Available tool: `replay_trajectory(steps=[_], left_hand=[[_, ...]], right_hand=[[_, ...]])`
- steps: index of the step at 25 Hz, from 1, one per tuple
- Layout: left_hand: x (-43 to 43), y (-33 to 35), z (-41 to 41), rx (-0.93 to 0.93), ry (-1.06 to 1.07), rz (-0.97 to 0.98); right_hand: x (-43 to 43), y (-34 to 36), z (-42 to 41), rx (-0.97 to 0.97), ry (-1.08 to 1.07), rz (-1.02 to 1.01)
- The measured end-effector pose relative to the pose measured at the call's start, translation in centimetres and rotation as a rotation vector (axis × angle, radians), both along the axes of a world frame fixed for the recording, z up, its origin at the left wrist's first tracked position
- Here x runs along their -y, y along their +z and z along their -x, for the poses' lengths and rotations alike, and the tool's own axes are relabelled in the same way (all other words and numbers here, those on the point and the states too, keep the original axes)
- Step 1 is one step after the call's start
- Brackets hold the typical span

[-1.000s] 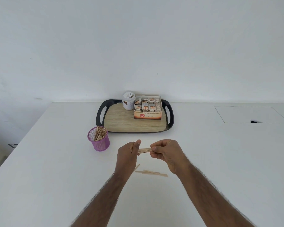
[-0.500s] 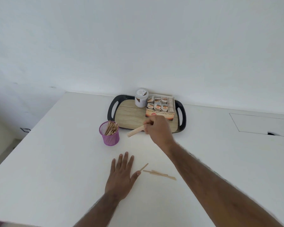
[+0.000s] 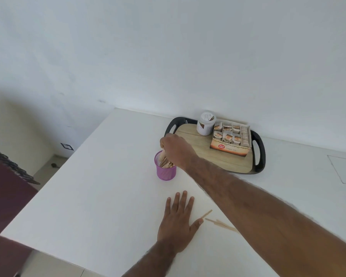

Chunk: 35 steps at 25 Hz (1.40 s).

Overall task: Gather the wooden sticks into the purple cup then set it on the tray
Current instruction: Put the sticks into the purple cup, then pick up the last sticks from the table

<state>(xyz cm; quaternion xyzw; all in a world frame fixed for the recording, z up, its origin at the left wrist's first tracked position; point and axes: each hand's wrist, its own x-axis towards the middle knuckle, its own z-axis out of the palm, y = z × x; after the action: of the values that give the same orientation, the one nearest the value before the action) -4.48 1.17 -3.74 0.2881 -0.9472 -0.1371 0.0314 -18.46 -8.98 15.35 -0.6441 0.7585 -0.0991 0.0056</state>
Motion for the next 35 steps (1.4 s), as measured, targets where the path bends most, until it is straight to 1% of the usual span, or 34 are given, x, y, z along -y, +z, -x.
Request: replay_trajectory(steps=[4, 7, 9, 10, 12, 14, 16, 18, 20, 21, 23, 24, 26, 28, 30, 35], left_hand=[[0.1, -0.3, 0.1, 0.000, 0.009, 0.000], [0.1, -0.4, 0.1, -0.002, 0.006, 0.008], [0.1, -0.5, 0.2, -0.004, 0.005, 0.018], [0.2, -0.5, 0.2, -0.006, 0.005, 0.018], [0.4, -0.4, 0.1, -0.007, 0.003, 0.006], [0.4, -0.3, 0.1, -0.021, -0.003, 0.004], [0.5, 0.1, -0.2, -0.035, -0.027, 0.005], [0.6, 0.6, -0.6, -0.072, -0.085, 0.013], [0.2, 0.9, -0.8, -0.139, -0.163, 0.046], [-0.3, 1.0, -0.8, -0.179, -0.181, 0.062], [-1.5, 1.4, -0.2, -0.245, -0.160, 0.057], [-2.0, 1.7, 0.1, -0.257, -0.138, 0.046], [-2.6, 2.2, 0.8, -0.213, -0.094, 0.034], [-2.7, 2.9, 1.7, -0.142, -0.090, 0.052], [-2.6, 3.6, 2.4, -0.074, -0.101, 0.042], [-1.3, 4.4, 4.2, -0.011, -0.077, -0.097]], right_hand=[[1.0, -1.5, -0.3, -0.062, 0.064, -0.119], [1.3, -2.2, -0.4, -0.188, 0.126, -0.152], [1.2, -2.5, -0.3, -0.216, 0.131, -0.152], [1.1, -2.5, -0.1, -0.179, 0.126, -0.135], [0.3, -2.1, 0.6, -0.003, 0.097, -0.060], [-1.7, -1.8, 1.9, 0.194, 0.010, 0.067], [-5.2, -2.2, 3.9, 0.315, -0.123, 0.156], [-10.1, -3.5, 6.1, 0.360, -0.277, 0.122], [-15.6, -5.7, 7.5, 0.387, -0.388, -0.006], [-18.3, -6.9, 7.7, 0.388, -0.409, -0.079], [-23.5, -9.4, 7.4, 0.328, -0.374, -0.220], [-25.5, -10.5, 7.0, 0.245, -0.328, -0.286], [-28.0, -12.3, 6.1, 0.076, -0.241, -0.354], [-29.2, -13.2, 5.2, 0.004, -0.225, -0.341], [-29.6, -13.2, 4.2, -0.026, -0.240, -0.305], [-29.4, -13.6, 2.1, -0.036, -0.229, -0.170]])
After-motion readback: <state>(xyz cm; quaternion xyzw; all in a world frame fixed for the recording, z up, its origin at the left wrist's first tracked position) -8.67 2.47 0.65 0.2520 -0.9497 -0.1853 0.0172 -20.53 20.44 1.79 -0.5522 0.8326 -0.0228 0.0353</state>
